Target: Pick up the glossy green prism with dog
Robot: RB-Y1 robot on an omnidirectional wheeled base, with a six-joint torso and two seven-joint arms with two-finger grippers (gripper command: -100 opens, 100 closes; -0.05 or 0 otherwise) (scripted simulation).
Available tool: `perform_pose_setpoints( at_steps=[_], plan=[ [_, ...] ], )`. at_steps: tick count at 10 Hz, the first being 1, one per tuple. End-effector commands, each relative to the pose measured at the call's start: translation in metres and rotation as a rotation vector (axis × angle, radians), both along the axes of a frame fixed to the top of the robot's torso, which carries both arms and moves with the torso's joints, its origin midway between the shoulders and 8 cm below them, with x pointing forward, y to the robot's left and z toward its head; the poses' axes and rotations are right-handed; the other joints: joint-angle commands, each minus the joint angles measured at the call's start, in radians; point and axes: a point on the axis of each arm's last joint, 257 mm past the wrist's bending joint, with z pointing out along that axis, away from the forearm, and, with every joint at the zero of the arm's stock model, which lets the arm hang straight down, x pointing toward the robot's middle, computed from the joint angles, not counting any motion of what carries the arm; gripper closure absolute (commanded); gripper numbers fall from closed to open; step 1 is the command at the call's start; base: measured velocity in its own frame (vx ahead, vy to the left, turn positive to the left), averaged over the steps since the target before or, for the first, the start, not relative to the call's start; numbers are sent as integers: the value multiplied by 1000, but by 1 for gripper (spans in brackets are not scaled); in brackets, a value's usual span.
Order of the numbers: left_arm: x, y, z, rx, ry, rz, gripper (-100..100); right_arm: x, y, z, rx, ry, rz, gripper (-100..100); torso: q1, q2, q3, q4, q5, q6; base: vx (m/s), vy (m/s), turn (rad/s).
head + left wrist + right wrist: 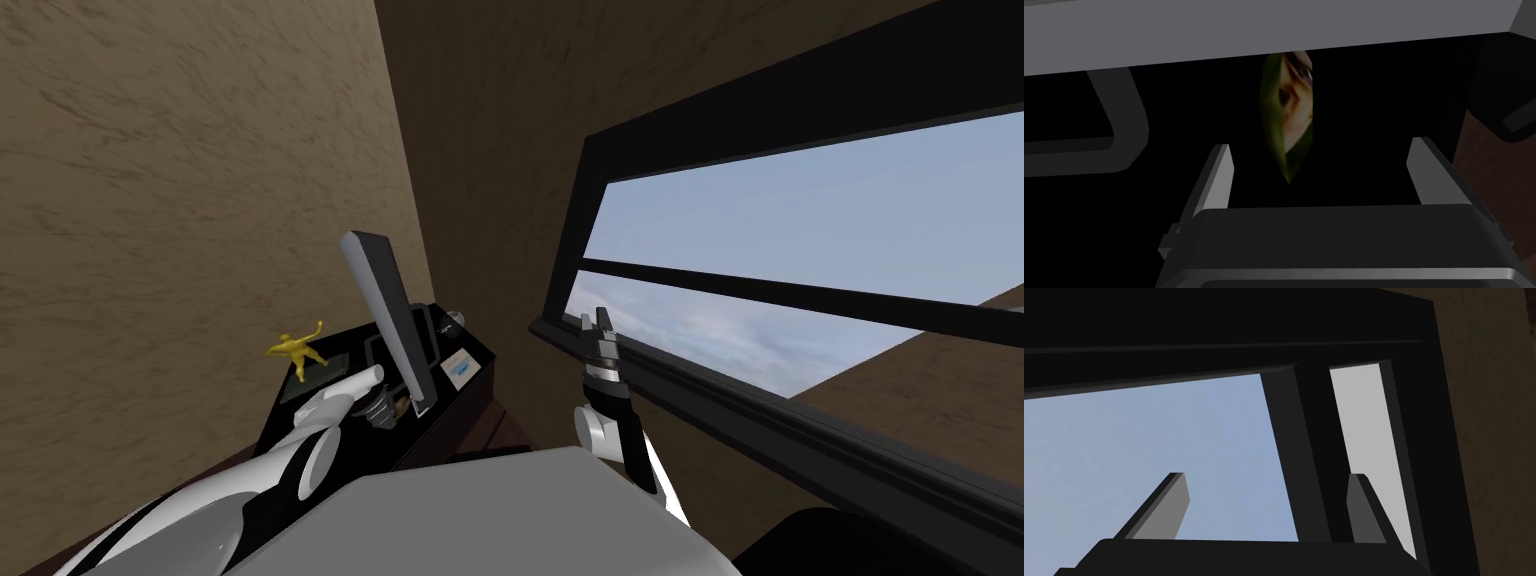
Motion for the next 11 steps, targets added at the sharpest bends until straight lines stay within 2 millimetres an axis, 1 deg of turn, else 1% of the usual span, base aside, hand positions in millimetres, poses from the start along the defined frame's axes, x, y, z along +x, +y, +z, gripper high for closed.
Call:
perform_pose_setpoints(
  at_steps=[1,3,4,5,6,8,10,11],
  plan=[
    [1,-2,-4,0,-1,6,-100,0,0,0,0,0,0,0,0,0,0,0,0,0,-18,21,-63],
    [2,-19,-15,-5,-4,24,-100,0,0,0,0,0,0,0,-1,-1,-1,0,0,0,-37,42,-115],
    [3,-23,-17,-6,-5,28,-100,0,0,0,0,0,0,0,1,0,0,0,0,0,-69,67,-109],
    [3,-20,-15,-7,-3,24,-100,0,0,0,0,0,0,0,1,1,1,0,0,0,-31,26,-17],
    [3,-20,-16,-6,-5,26,100,0,0,0,0,0,0,0,0,0,0,0,0,-1,0,0,0],
    [5,-19,-15,-3,-8,26,100,0,0,0,0,0,0,0,-4,-1,-1,-1,0,-1,0,0,0],
    [4,-19,-15,-5,-6,26,100,0,0,0,0,0,0,0,-3,-2,-1,-1,0,-1,0,0,0],
    [4,-19,-15,-5,-6,26,0,0,0,0,0,0,0,0,-3,-2,-1,-1,0,-1,0,0,0]
  ],
)
